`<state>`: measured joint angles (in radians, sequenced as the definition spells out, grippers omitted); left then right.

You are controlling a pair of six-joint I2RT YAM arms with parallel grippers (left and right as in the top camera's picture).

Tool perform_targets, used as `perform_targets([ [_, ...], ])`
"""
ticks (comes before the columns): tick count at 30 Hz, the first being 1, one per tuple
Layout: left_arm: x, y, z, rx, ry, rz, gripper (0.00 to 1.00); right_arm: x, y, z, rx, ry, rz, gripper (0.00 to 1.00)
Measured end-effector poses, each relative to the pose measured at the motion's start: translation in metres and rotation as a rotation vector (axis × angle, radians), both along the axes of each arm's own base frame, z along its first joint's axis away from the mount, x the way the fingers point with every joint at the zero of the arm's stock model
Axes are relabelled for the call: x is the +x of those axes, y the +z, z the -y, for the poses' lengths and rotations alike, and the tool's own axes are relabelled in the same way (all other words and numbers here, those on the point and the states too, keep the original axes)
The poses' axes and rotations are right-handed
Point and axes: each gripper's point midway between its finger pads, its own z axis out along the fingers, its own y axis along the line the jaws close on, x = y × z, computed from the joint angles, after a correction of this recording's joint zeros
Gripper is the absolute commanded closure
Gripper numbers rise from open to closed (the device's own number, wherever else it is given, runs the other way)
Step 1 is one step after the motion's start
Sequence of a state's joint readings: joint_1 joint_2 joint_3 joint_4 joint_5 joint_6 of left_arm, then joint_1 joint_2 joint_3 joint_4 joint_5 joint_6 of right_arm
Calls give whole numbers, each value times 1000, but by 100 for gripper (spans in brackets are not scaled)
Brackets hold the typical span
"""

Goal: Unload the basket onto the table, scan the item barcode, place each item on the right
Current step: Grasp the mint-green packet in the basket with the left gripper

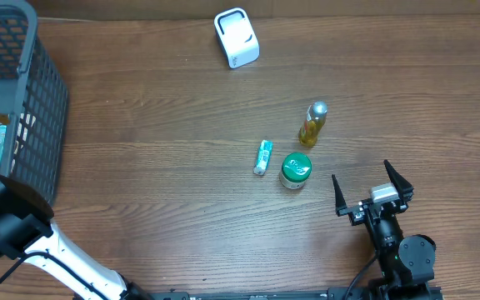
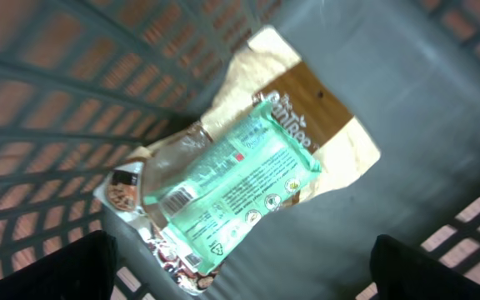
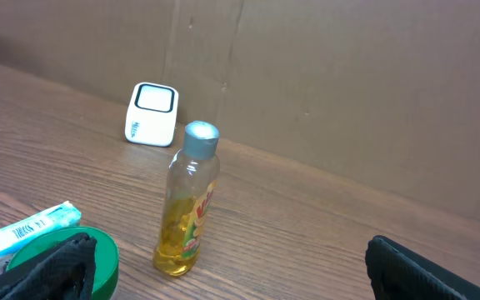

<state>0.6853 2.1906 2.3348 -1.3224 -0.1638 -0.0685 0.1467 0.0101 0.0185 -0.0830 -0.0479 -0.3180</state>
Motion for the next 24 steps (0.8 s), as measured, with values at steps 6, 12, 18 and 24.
perform_targets([
  [6,-8,-44,7,-44,-105,-113,1,0,0,0,0,0,0,0],
  [12,-16,-80,13,-73,-203,-194,2,0,0,0,0,0,0,0],
  [18,-22,-100,14,-71,-285,-259,1,0,0,0,0,0,0,0],
  [24,-21,-96,-1,5,-297,-287,3,0,0,0,0,0,0,0],
])
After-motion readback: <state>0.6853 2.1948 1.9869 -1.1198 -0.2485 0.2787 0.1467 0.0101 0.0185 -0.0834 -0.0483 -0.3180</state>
